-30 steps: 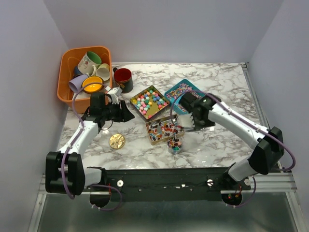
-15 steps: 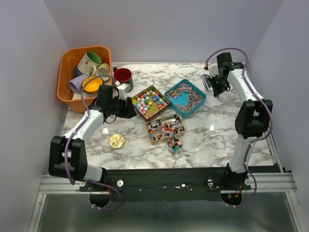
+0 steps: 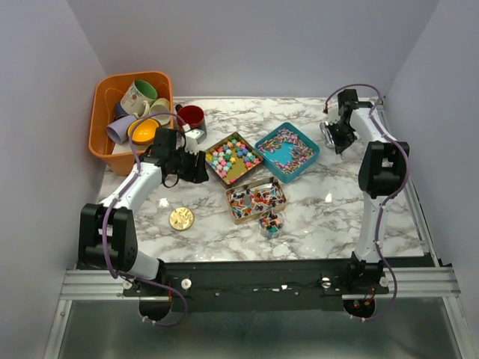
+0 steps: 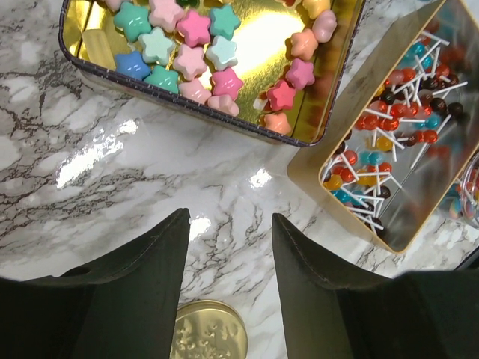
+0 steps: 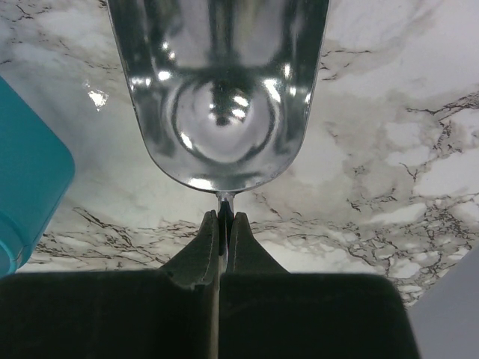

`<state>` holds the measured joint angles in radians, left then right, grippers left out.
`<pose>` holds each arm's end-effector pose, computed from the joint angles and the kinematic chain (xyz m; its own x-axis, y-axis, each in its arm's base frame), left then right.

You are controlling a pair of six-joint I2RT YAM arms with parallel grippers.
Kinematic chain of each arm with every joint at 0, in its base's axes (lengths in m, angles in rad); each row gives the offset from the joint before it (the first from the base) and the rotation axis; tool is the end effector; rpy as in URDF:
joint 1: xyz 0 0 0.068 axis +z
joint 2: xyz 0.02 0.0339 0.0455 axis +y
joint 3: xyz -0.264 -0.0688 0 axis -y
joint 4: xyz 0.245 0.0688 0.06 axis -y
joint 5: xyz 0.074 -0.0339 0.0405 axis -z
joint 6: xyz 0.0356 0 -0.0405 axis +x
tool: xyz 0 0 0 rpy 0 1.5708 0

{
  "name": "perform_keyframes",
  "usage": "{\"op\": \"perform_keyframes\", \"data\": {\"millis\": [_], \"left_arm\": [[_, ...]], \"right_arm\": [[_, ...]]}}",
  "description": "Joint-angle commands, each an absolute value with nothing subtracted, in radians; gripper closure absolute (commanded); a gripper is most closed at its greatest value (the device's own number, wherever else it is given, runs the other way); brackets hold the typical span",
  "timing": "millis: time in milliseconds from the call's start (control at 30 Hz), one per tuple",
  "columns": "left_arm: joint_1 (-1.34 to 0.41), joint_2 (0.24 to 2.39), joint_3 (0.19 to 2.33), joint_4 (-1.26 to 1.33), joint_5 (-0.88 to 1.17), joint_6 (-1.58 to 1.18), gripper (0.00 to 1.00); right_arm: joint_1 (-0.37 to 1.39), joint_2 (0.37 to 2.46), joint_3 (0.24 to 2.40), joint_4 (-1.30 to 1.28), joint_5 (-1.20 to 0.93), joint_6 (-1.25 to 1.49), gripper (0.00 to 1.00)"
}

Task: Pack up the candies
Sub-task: Place the spatula at the center of the board.

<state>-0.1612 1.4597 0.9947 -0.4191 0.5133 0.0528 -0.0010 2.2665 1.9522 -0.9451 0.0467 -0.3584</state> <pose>0.2965 -0.0659 0.2384 -0.7387 0.1667 -0.6531 0.4868 0.8022 -0.3458 0.4743 -0.0021 0.1932 -0.8968 -0.3495 -0.2713 -0.3196 0.9358 -0.1491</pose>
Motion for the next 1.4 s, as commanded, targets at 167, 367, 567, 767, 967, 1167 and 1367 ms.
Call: {"op": "perform_keyframes", "data": {"millis": [167,367,567,767,967,1167,1367], "left_arm": [[-0.163,1.496,1.005,-0.460,0.446,0.087,0.42],[-0.163,1.529,1.066,-0.480,0.436,0.100,0.42],[-0.163,1.569,1.114,-0.477,0.425,0.115,0.42],[-0.164,1.608,1.160,-0.534,0.364,0.120,0.33],[-0.163,1.611,1.163,-0.577,0.354,0.133,0.28],[-0.163,1.608,1.167,-0.583,0.350,0.135,0.26],[-0.134,1.563,1.197,-0.678,0.341,0.212,0.24]], "right_arm": [[-0.046,2.299,2.035,-0.890,0.048,-0.393,0.99],[-0.046,2.347,2.096,-0.870,0.098,-0.384,0.99],[-0.072,2.324,2.014,-0.847,0.126,-0.379,0.99],[-0.095,2.332,2.016,-0.861,0.095,-0.387,0.99],[-0.095,2.344,2.062,-0.894,0.022,-0.391,0.59],[-0.095,2.329,2.063,-0.920,0.017,-0.403,0.46],[-0.094,2.160,2.056,-0.951,-0.225,-0.416,0.34]]}}
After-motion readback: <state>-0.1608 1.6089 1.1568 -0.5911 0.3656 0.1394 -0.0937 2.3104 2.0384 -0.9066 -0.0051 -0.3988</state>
